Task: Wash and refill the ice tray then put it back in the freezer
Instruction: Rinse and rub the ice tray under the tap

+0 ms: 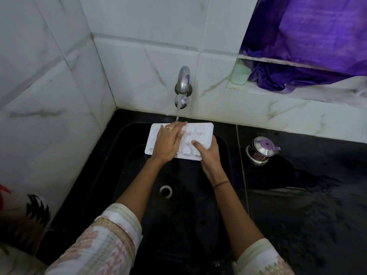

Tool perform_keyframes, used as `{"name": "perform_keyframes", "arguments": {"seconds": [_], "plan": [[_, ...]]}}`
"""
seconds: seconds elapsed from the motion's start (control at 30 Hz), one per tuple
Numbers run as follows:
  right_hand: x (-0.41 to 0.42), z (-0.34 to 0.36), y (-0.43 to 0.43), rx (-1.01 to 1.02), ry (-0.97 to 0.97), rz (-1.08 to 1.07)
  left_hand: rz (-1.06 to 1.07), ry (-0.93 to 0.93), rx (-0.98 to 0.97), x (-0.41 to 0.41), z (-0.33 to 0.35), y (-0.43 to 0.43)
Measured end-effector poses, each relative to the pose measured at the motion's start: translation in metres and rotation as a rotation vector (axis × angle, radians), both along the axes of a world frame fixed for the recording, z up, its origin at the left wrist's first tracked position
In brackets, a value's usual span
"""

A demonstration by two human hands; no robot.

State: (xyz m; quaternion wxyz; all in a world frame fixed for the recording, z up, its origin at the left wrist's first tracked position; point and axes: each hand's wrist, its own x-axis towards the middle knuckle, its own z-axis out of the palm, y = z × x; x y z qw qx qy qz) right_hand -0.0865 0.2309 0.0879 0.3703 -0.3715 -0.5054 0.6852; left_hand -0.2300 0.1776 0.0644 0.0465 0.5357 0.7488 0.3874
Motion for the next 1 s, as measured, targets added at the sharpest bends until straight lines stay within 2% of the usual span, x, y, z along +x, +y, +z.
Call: {"name": "perform_keyframes", "arguments": {"seconds": [0.13, 0.23, 0.27, 0.4, 0.5, 0.63, 0.77, 0.9, 1.0], "plan": [[0.008, 0.001, 0.004, -0.067, 0.071, -0.056, 0.121, -0.082, 0.066, -0.01, 0.0, -0.007], [0.016, 0.001, 0.008, -0.113, 0.099, -0.078, 0.218, 0.005, 0.042, -0.026, -0.002, -0.013], [0.018, 0.001, 0.009, -0.137, 0.119, -0.083, 0.26, -0.026, 0.045, -0.03, -0.003, -0.015], [0.033, -0.006, 0.013, -0.212, 0.173, -0.066, 0.337, -0.342, 0.106, -0.037, -0.008, -0.024], [0.049, -0.015, 0.013, -0.226, 0.142, -0.047, 0.321, -0.709, 0.154, -0.034, -0.01, -0.024], [0.064, -0.023, 0.016, -0.271, 0.107, -0.027, 0.32, -1.044, 0.091, -0.027, -0.014, -0.021], [0.066, -0.019, 0.025, -0.27, 0.05, 0.06, 0.322, -1.203, -0.147, -0.025, -0.015, -0.021], [0.049, -0.009, 0.036, -0.21, -0.013, 0.167, 0.421, -1.276, -0.033, -0.029, -0.027, -0.027], [0.026, -0.005, 0.042, -0.125, -0.126, 0.166, 0.539, -1.288, 0.07, -0.032, -0.035, -0.038]]}}
